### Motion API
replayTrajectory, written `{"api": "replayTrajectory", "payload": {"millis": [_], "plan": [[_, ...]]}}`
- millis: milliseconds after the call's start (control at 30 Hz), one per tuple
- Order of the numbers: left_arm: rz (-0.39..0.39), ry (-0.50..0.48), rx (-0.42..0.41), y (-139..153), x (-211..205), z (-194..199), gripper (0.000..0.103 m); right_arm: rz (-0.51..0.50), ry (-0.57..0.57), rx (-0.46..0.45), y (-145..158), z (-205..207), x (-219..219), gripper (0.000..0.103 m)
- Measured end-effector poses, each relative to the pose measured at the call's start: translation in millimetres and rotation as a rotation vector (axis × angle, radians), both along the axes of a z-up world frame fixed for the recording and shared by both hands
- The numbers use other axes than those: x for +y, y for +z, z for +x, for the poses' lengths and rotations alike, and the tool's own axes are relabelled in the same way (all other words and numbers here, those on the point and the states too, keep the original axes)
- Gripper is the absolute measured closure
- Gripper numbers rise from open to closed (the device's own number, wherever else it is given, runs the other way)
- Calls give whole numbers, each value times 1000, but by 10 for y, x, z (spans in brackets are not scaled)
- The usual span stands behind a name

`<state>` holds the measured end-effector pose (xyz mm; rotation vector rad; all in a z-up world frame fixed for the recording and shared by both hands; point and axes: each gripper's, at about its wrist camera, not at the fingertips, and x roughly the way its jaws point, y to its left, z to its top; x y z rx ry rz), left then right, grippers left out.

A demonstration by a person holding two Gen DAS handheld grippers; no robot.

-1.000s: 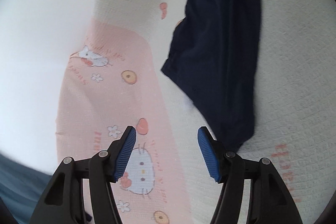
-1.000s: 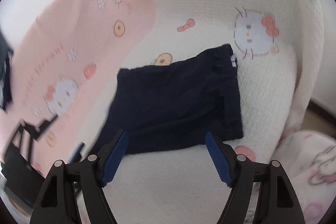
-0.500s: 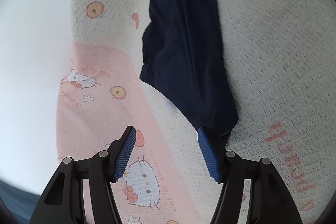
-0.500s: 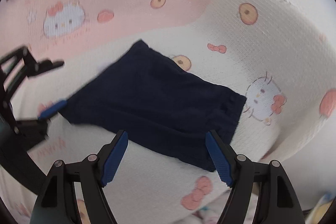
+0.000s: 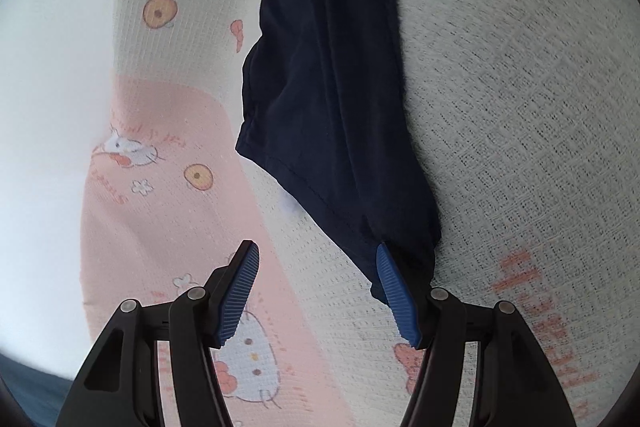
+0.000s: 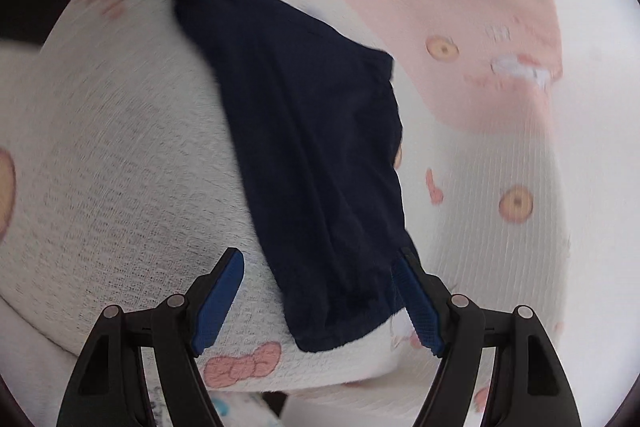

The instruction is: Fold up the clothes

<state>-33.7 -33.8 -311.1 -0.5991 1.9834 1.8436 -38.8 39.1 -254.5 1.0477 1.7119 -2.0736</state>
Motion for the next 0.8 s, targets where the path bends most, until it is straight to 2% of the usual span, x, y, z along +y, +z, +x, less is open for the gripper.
{"api": "replayTrajectory", "payload": {"millis": [100,200,300,400,600,800], "plan": [[6,-31,-6,53,-45,89,44,50,79,26,-89,121,-36,27],[14,-56,-19,85,-73,196,44,69,109,47,-151,165,-70,27],[1,-93,-40,34,-84,289,44,31,102,56,-123,121,-107,27],[3,-85,-105,-24,-68,303,44,-35,108,53,-81,76,-143,27],[-25,-119,16,-167,-23,198,41,-34,150,104,-187,-110,-232,27],[-17,-160,42,-169,-41,147,41,-18,202,147,-236,-145,-271,27]]}}
